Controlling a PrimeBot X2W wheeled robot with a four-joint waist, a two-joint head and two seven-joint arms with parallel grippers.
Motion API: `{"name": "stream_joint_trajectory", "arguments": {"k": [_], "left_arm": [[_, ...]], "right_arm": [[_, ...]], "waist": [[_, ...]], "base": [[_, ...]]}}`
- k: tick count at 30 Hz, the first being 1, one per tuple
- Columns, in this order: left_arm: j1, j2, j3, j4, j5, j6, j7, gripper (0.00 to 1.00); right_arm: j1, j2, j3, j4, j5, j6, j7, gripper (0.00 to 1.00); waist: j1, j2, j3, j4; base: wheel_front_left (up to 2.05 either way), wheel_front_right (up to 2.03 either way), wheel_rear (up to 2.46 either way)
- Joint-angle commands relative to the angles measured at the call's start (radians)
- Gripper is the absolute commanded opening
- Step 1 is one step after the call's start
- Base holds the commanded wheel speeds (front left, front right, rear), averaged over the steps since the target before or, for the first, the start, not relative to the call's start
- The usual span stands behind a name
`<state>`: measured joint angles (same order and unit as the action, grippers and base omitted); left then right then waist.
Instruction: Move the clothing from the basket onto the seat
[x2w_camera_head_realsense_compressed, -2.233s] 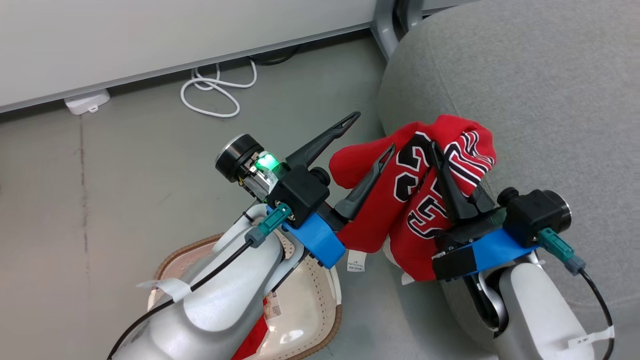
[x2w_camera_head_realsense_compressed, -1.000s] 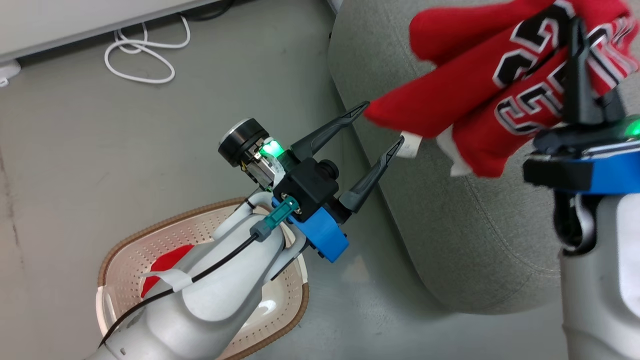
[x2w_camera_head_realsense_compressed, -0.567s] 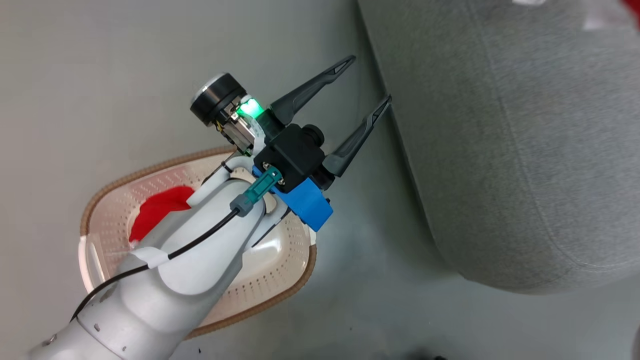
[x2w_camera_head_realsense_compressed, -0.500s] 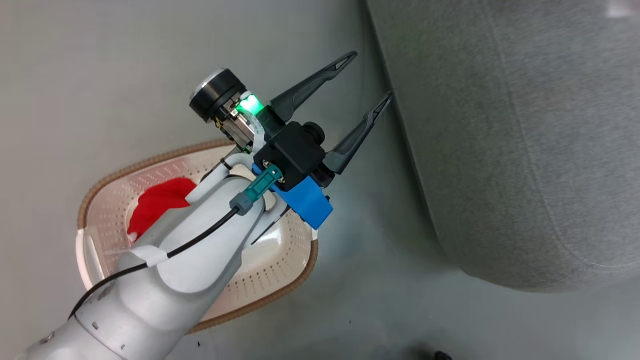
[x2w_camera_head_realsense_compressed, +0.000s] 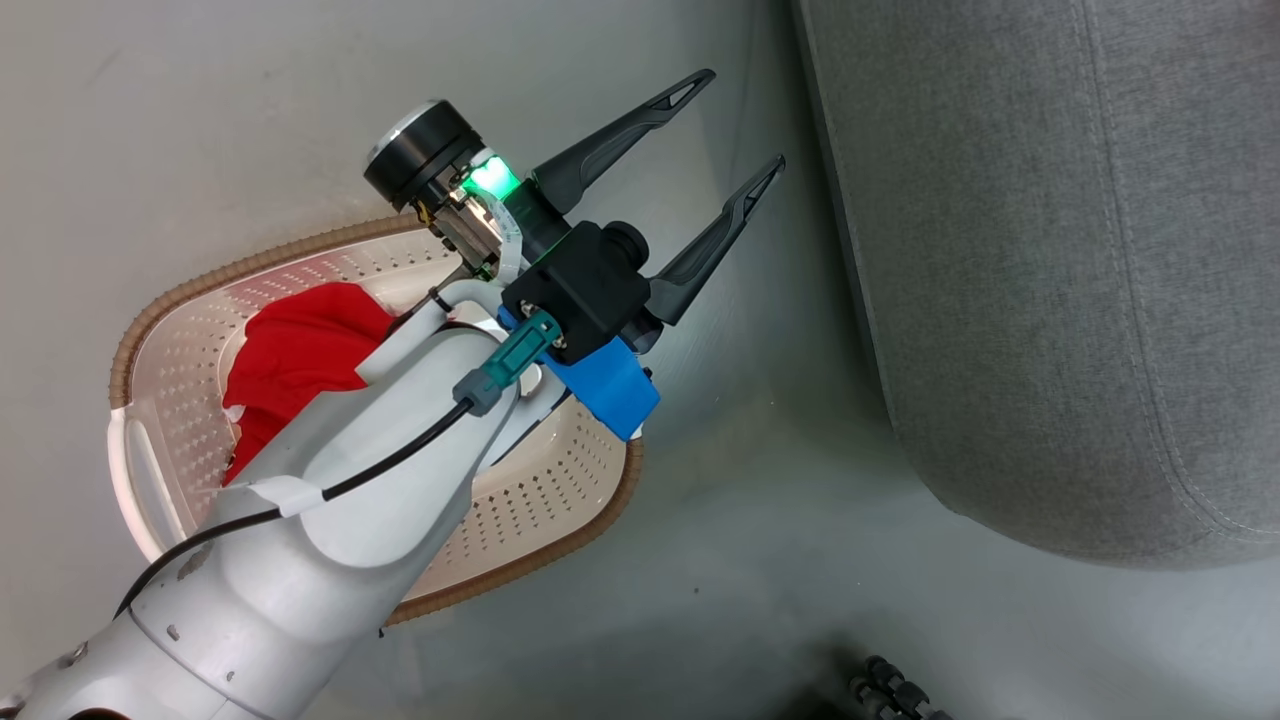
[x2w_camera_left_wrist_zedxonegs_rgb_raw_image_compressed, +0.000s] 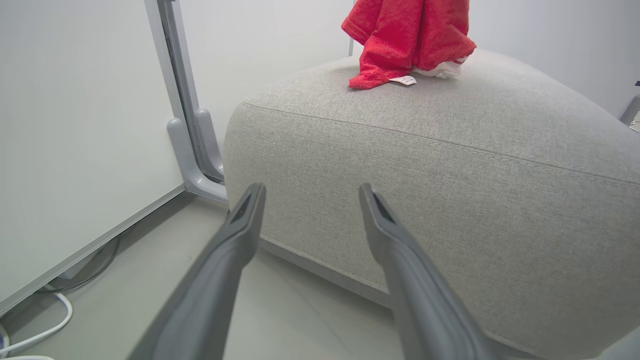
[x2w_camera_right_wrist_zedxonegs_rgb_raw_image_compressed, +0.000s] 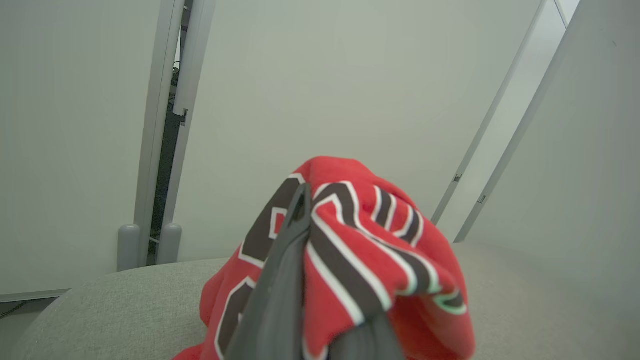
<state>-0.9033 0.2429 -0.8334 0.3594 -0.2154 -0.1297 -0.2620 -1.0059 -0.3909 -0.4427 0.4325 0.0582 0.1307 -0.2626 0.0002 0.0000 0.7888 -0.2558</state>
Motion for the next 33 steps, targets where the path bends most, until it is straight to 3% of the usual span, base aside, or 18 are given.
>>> {"name": "stream_joint_trajectory", "arguments": {"k": [1, 15, 17, 18, 19, 33], "left_arm": [[-0.016, 0.004, -0.001, -0.002, 0.003, -0.001, -0.004, 1.00], [-0.011, -0.008, 0.001, 0.008, -0.001, -0.001, -0.004, 1.00], [-0.002, -0.009, 0.005, 0.008, -0.001, -0.001, -0.005, 1.00], [0.004, -0.011, 0.007, 0.009, -0.002, -0.001, -0.004, 1.00], [0.009, -0.013, 0.010, 0.009, -0.002, -0.001, -0.005, 1.00], [0.158, -0.043, 0.121, -0.008, -0.025, 0.022, -0.004, 1.00]], "right_arm": [[-0.002, 0.010, -0.002, 0.021, 0.001, 0.000, -0.003, 0.00], [0.084, 0.058, 0.002, 0.288, 0.044, 0.000, -0.003, 0.00], [0.108, 0.062, 0.002, 0.302, 0.048, 0.000, -0.003, 0.10], [0.113, 0.056, 0.002, 0.300, 0.052, 0.000, -0.003, 0.74], [0.123, 0.053, 0.002, 0.294, 0.053, 0.000, -0.003, 1.00], [0.472, 0.140, -0.007, 0.027, 0.038, 0.000, -0.003, 1.00]], "waist": [[-0.0002, 0.0000, 0.006, 0.003], [-0.0002, 0.0000, -0.014, 0.022], [-0.0002, 0.0000, -0.027, 0.023], [-0.0002, 0.0000, -0.035, 0.023], [-0.0002, 0.0000, -0.044, 0.023], [-0.0002, 0.0000, -0.267, 0.036]], "base": [[0.00, 0.00, 0.00], [0.00, 0.00, 0.00], [0.00, 0.00, 0.00], [0.00, 0.00, 0.00], [0.00, 0.00, 0.00], [0.00, 0.00, 0.00]]}}
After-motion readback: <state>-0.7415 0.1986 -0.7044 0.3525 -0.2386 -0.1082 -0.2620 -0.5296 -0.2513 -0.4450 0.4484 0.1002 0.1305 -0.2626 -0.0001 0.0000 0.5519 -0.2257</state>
